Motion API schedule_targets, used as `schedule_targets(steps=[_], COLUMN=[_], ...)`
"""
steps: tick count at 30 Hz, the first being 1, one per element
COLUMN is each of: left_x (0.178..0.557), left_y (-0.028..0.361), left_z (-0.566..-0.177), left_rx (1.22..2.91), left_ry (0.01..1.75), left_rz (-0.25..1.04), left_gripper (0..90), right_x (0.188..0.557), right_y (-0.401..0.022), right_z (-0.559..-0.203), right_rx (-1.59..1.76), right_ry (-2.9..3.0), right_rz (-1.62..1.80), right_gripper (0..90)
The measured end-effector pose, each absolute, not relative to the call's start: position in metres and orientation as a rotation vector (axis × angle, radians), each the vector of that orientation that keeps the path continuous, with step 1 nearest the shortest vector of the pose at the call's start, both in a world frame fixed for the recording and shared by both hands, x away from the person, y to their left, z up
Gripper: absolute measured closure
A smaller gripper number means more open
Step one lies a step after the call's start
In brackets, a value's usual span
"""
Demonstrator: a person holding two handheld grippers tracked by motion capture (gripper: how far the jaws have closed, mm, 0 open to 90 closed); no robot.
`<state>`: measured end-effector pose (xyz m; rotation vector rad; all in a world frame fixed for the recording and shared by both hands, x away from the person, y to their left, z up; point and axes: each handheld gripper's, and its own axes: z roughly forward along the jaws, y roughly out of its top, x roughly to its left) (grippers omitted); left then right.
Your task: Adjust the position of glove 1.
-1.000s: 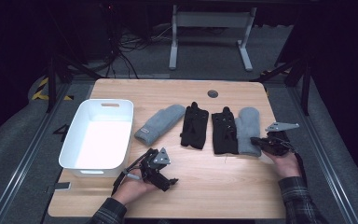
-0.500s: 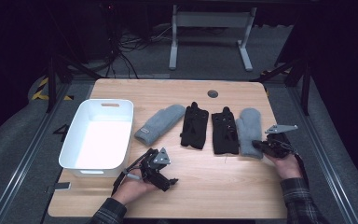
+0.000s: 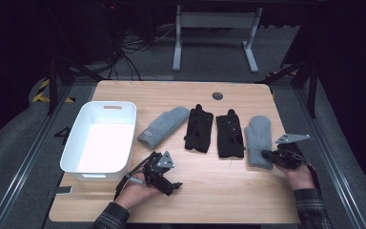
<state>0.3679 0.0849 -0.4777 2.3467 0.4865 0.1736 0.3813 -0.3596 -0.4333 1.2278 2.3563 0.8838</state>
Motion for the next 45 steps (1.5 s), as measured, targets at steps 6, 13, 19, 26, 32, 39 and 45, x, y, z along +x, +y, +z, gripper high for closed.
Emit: schedule_targets(steps=[6, 13, 19, 26, 32, 39, 45], left_x=[0.368, 0.368, 0.368, 0.368, 0.368, 0.368, 0.368], left_y=[0.085, 0.085, 0.085, 0.085, 0.085, 0.085, 0.085], left_z=[-0.478, -0.478, -0.478, -0.478, -0.478, -0.478, -0.478], left_rx=[2.347, 2.347, 2.346, 2.346, 2.347, 2.347, 2.346], left_ry=[0.487, 0.487, 0.487, 0.487, 0.487, 0.487, 0.487], left_rz=[0.173, 0.173, 0.173, 0.173, 0.173, 0.173, 0.173], left_gripper=[0.1, 0.1, 0.1, 0.1, 0.1, 0.1, 0.1], right_x=[0.37, 0.358, 0.35, 0.338, 0.339, 0.362, 0.38], right_y=[-0.358, -0.355, -0.354, -0.349, -0.35, -0.368, -0.374], right_z=[-0.432, -0.432, -0.432, -0.431, -0.421, -0.417, -0.428], right_rx=[1.221, 1.202, 1.191, 1.163, 1.117, 1.146, 1.189], right_ry=[2.372, 2.391, 2.416, 2.448, 2.421, 2.344, 2.374], right_rz=[0.879, 0.888, 0.908, 0.92, 0.96, 0.954, 0.906], right_gripper=[90.0, 90.0, 90.0, 90.0, 90.0, 90.0, 90.0])
